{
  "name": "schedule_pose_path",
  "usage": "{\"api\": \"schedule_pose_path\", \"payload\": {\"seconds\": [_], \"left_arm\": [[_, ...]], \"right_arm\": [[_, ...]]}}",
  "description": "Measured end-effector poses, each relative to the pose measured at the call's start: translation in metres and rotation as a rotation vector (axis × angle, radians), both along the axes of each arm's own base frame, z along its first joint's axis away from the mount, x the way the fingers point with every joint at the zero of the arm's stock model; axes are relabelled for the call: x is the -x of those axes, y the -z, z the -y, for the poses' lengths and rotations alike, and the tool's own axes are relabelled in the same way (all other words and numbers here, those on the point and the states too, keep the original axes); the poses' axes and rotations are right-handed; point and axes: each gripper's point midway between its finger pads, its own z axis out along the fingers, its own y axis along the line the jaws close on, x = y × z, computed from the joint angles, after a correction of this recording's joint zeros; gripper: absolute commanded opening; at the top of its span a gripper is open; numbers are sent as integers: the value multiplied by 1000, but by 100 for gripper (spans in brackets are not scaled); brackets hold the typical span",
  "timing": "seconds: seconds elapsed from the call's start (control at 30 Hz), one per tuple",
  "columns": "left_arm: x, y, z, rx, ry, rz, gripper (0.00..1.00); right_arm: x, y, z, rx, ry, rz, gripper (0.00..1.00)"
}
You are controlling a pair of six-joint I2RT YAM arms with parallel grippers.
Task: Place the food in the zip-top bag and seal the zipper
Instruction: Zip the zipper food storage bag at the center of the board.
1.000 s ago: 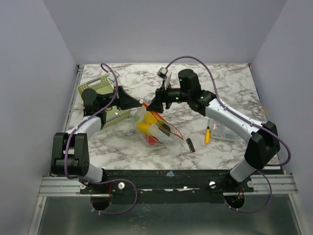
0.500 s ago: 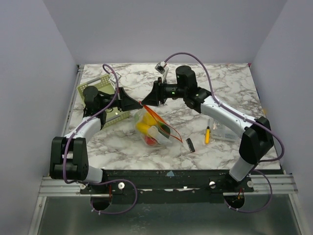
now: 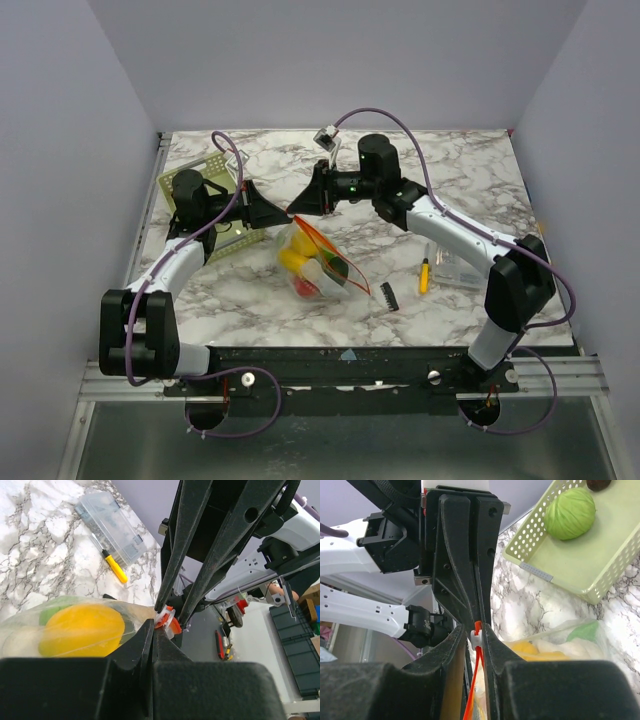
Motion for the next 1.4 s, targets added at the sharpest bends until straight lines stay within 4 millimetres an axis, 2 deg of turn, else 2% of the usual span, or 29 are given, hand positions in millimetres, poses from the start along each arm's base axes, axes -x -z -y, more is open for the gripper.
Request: {"api": "schedule_pose_path", "payload": {"seconds": [0.23, 0.73, 0.83, 0.93, 0.97, 1.0, 1.07, 1.2, 1.27, 1.37, 1.4], "left_arm": [[0, 1, 0, -4, -5, -6, 0], [-1, 1, 0, -4, -11, -2, 0], [-1, 1, 0, -4, -11, -2, 0], [-1, 1, 0, -4, -11, -2, 0], [-1, 1, 0, -4, -11, -2, 0], [-1, 1, 0, -4, -11, -2, 0], [-1, 1, 0, -4, -11, -2, 0], [-1, 1, 0, -4, -12, -2, 0], [-1, 1, 0, -4, -12, -2, 0], [-1, 0, 1, -4, -11, -2, 0], [-1, 0, 1, -4, -12, -2, 0]], "right_arm": [[2, 0, 0, -8, -10, -4, 34], [0, 7, 0, 3, 2, -4, 37], [-2, 8, 0, 5, 11, -4, 34], [-2, 8, 0, 6, 13, -5, 19], [-2, 8, 0, 6, 13, -5, 17], [-2, 9, 0, 6, 13, -7, 17], [-2, 9, 0, 6, 14, -9, 26], [-2, 10, 0, 5, 12, -9, 27], [-1, 12, 1, 7, 12, -11, 21], [-1, 12, 1, 6, 11, -8, 1], [-2, 12, 1, 6, 12, -7, 1]]}}
